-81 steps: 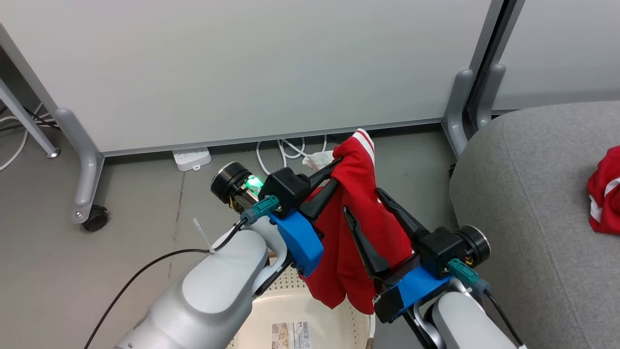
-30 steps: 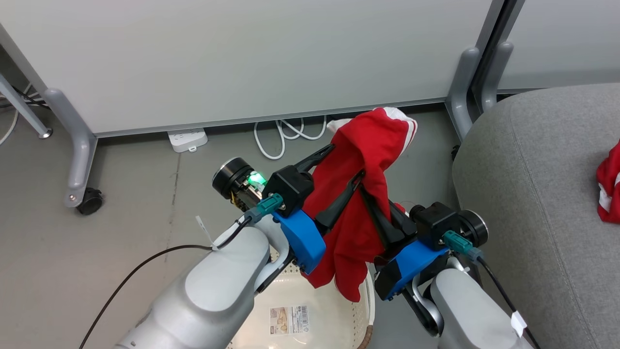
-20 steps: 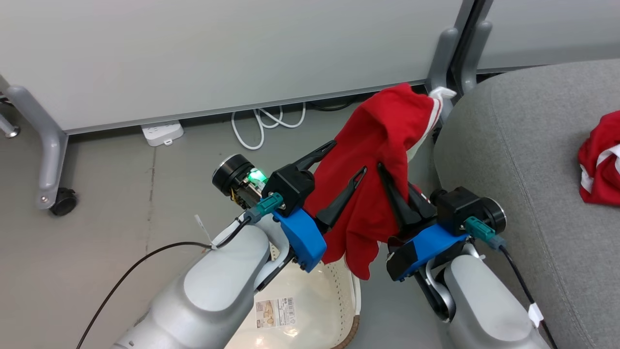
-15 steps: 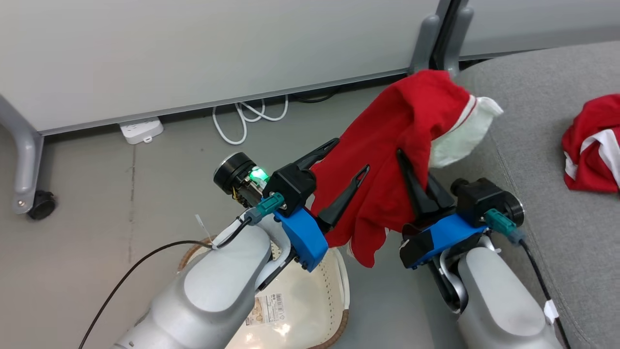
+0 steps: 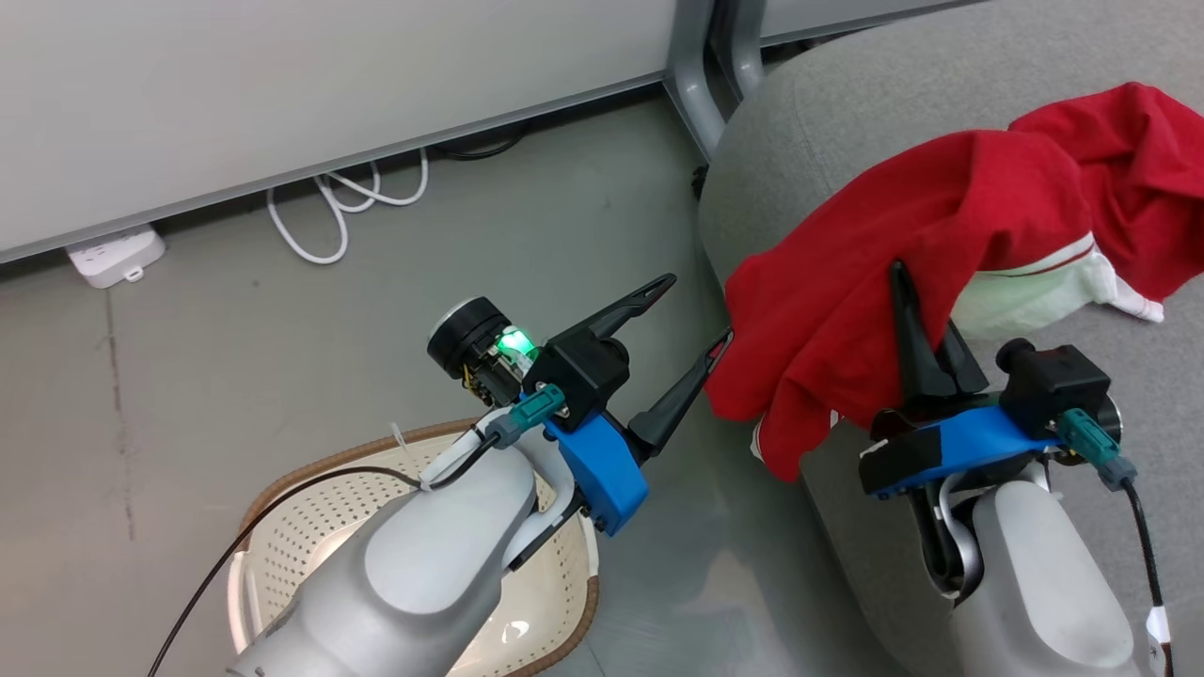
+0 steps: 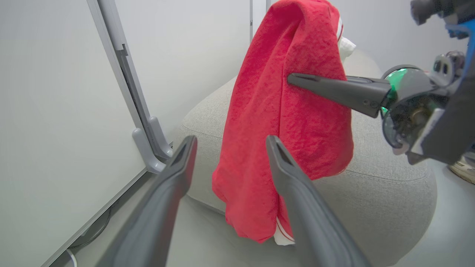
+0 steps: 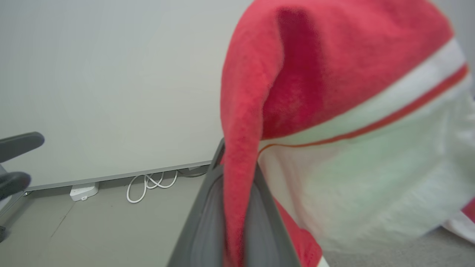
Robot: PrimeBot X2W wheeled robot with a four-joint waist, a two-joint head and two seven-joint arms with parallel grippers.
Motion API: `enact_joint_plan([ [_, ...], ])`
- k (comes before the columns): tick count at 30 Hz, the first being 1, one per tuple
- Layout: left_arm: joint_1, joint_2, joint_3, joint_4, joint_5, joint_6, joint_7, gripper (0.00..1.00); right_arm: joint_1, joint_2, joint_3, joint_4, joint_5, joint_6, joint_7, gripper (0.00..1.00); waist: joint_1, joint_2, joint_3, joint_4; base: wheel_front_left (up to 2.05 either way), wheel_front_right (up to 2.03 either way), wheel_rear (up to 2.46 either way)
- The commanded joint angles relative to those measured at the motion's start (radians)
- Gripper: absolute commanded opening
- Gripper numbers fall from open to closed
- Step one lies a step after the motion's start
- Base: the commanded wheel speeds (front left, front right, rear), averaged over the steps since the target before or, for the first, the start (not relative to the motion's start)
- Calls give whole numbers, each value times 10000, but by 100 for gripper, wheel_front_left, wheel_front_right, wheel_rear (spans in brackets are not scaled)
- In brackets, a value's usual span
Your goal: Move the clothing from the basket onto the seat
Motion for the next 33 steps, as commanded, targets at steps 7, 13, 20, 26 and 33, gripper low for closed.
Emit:
enact_joint_plan([
  [7,55,47,-197,-22,23,-96,-30,100,622,8,-762,-499,251,-7,1,0,-1,0,447,-997,0,0,0],
  [13,-62,36,-408,23,22,-122,-27,100,966,8,-1050,-716,463,-7,1,0,-1,0,694,-1459,0,0,0],
  [20,-216,26,-542,92,-24,-158,-25,100,1102,9,-1069,-787,742,-7,1,0,-1,0,875,-1696,0,0,0],
  [26,-303,70,-507,82,-104,-137,-26,100,860,9,-1008,-920,780,-7,1,0,-1,0,978,-1675,0,0,0],
  [33,-485,231,-393,-65,-122,-12,-21,100,-107,7,-856,-1380,450,-7,-1,0,-1,0,1290,-1619,0,0,0],
])
